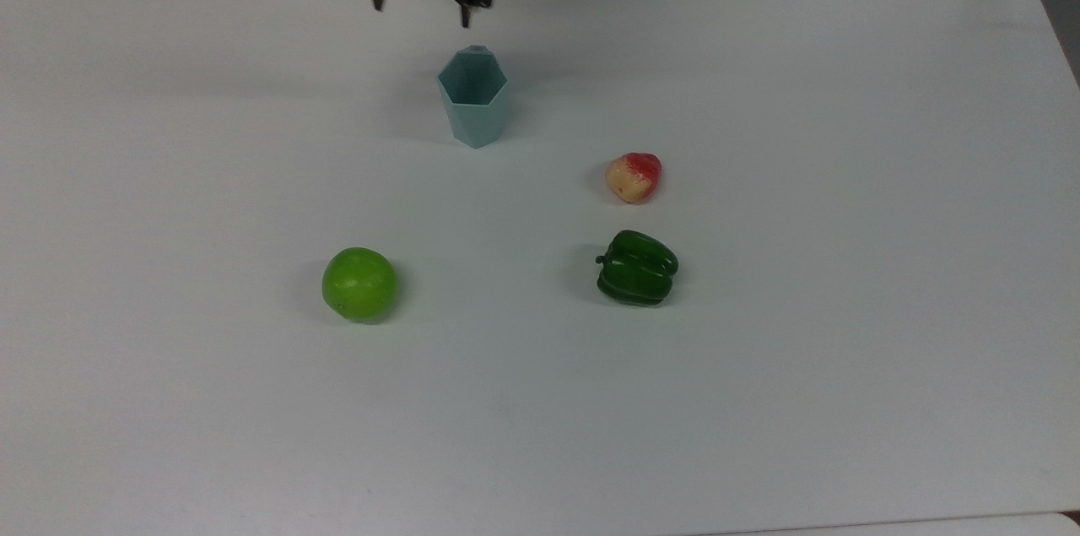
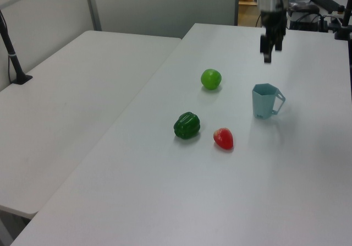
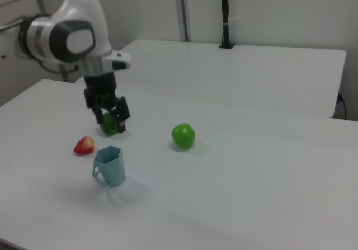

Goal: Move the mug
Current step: 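Open the gripper, release the mug, and raise the gripper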

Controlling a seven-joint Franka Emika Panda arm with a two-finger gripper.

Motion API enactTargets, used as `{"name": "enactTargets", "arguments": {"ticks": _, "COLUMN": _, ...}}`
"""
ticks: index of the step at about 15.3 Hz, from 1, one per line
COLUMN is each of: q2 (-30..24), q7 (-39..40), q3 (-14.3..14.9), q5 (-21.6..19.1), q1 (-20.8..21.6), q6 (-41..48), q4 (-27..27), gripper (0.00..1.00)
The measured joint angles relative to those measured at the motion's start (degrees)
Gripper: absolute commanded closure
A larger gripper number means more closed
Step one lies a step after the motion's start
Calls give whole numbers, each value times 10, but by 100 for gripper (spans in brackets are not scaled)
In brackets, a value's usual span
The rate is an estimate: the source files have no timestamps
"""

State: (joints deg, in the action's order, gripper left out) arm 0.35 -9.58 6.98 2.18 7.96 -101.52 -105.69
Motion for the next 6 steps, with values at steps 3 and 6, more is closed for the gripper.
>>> {"name": "enactTargets", "arguments": {"ticks": 3, "q2": -2, "q7": 6, "q3": 1, "q5": 0, "q1": -28, "q6": 28, "q4": 48, "gripper": 0}}
{"name": "enactTargets", "arguments": {"ticks": 6, "q2": -2, "q7": 27, "q3": 1, "q5": 0, "q1": -45, "q6": 47, "q4": 71, "gripper": 0}}
